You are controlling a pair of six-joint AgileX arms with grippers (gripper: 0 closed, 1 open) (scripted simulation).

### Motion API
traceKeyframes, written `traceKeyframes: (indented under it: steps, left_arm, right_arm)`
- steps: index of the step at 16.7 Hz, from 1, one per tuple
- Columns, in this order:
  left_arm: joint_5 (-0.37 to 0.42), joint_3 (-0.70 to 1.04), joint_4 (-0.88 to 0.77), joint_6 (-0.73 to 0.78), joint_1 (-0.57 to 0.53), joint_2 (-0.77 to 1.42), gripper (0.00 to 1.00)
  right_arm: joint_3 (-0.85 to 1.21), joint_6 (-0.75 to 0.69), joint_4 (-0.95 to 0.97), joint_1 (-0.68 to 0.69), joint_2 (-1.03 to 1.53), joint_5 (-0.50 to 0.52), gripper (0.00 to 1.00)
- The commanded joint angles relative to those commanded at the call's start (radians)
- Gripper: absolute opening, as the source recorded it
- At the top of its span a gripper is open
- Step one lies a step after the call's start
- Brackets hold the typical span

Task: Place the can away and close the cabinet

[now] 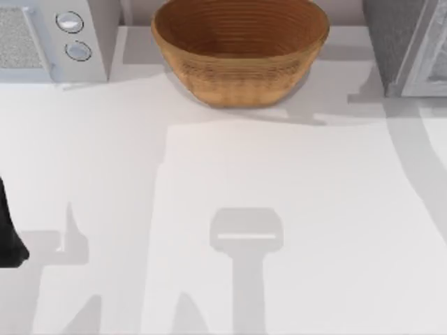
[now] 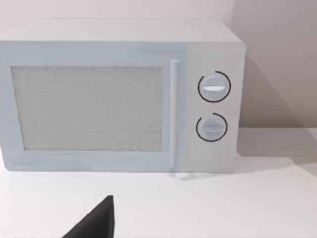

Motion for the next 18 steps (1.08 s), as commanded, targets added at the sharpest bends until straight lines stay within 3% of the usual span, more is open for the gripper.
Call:
traceKeyframes:
  steps: [4,12,18]
  left_arm:
    - [0.0,0.0,0.0,0.0,0.0,0.0,1.0]
    - [0.0,0.0,0.0,0.0,0.0,0.0,1.0]
    - [0.0,0.0,0.0,0.0,0.0,0.0,1.0]
  right_arm:
    - [0.127,0.0,-0.031,0.012,0.095,0.016,0.0]
    - [0.164,0.002,-0.038,0.004,0.123,0.015,0.0]
    - [0.478,0.005,-0.117,-0.021,0.358,-0.005,0.0]
